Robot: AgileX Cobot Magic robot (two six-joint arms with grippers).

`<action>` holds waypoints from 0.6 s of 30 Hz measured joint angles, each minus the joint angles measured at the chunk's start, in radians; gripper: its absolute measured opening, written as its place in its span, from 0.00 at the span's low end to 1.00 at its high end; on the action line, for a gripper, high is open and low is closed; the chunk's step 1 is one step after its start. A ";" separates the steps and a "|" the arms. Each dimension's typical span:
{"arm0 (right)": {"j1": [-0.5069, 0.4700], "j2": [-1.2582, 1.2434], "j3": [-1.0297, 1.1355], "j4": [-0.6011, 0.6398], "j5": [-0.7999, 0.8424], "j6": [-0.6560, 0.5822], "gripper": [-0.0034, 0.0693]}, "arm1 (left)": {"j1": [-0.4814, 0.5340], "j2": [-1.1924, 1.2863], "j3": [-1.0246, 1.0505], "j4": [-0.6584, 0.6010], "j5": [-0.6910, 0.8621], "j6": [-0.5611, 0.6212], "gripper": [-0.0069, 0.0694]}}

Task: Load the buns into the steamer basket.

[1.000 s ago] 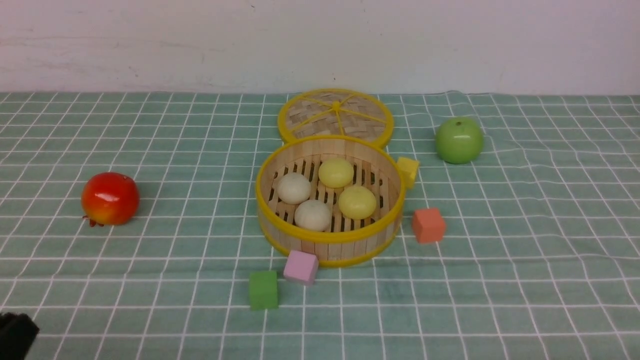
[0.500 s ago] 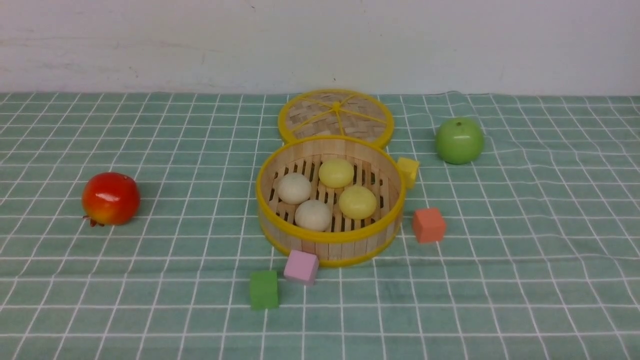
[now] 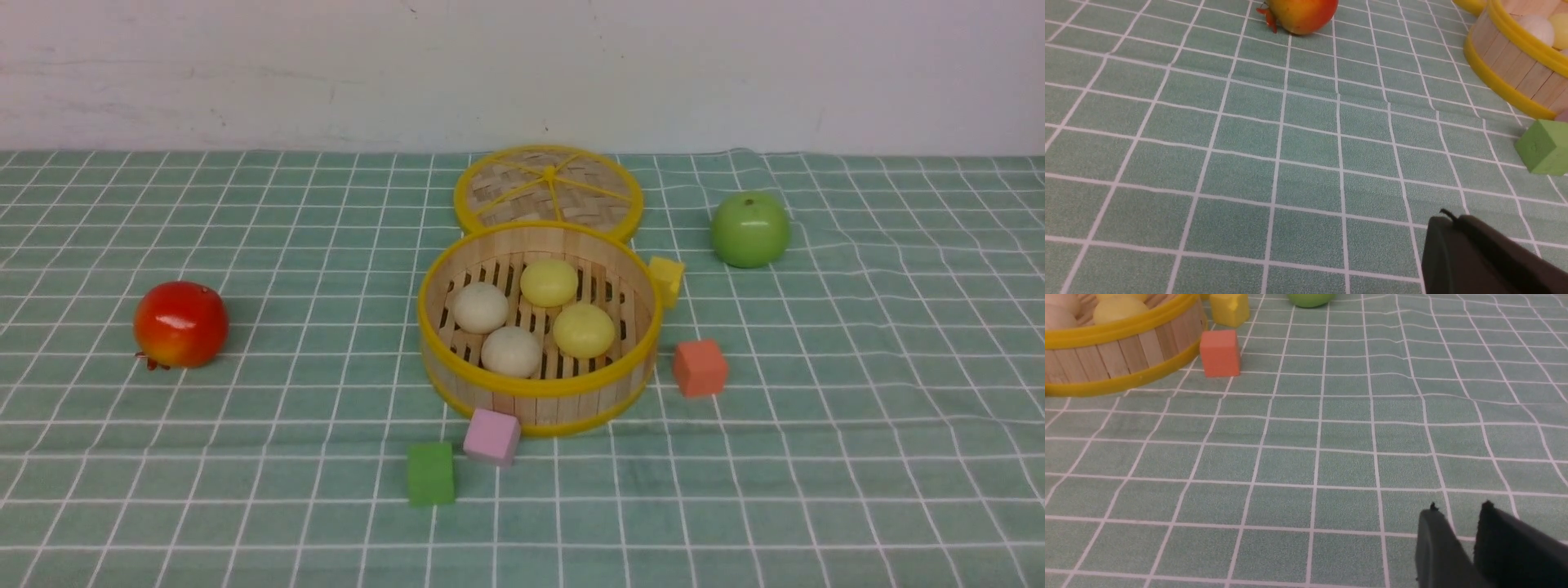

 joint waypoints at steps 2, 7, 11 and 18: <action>0.000 0.000 0.000 0.000 0.000 0.000 0.27 | 0.000 0.000 0.000 0.000 0.000 0.000 0.07; 0.000 0.000 0.000 0.000 0.000 0.000 0.28 | 0.000 0.000 0.000 0.000 0.000 0.000 0.07; 0.000 0.000 0.000 0.000 0.000 0.000 0.29 | 0.000 0.000 0.000 0.000 0.000 0.000 0.07; 0.000 0.000 0.000 0.000 0.000 0.000 0.29 | 0.000 0.000 0.000 0.000 0.000 0.000 0.07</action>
